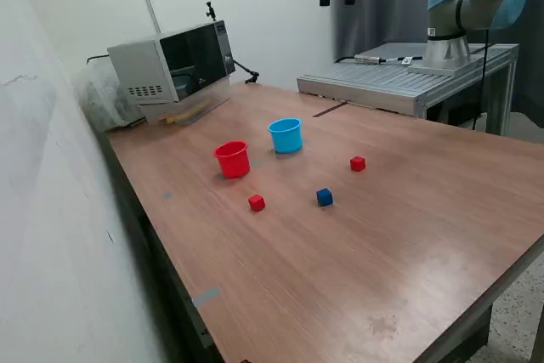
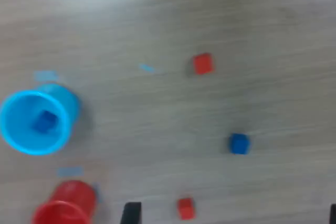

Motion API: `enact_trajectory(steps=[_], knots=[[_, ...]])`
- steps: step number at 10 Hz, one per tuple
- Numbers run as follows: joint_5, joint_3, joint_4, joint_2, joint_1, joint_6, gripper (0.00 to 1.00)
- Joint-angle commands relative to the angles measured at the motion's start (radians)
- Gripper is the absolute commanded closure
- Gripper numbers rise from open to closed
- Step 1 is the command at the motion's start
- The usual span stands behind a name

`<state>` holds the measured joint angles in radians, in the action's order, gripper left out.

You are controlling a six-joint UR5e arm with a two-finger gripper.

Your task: Place red objects in the red bin, and blue objects in the blue bin.

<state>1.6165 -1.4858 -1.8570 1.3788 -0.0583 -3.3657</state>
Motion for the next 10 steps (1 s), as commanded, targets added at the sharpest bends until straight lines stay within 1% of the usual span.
enact_trajectory(steps=[1,2,3,6,9,10], knots=[[-0.010,0.149,-0.013,-0.178,-0.078,-0.046,0.00],[-0.010,0.180,-0.049,-0.248,-0.078,-0.067,0.00],[-0.010,0.189,-0.094,-0.307,-0.077,-0.083,0.00],[-0.004,0.185,-0.198,-0.475,-0.063,-0.124,0.00],[-0.003,0.176,-0.258,-0.543,-0.063,-0.135,0.00],[-0.003,0.179,-0.258,-0.563,-0.064,-0.152,0.00]])
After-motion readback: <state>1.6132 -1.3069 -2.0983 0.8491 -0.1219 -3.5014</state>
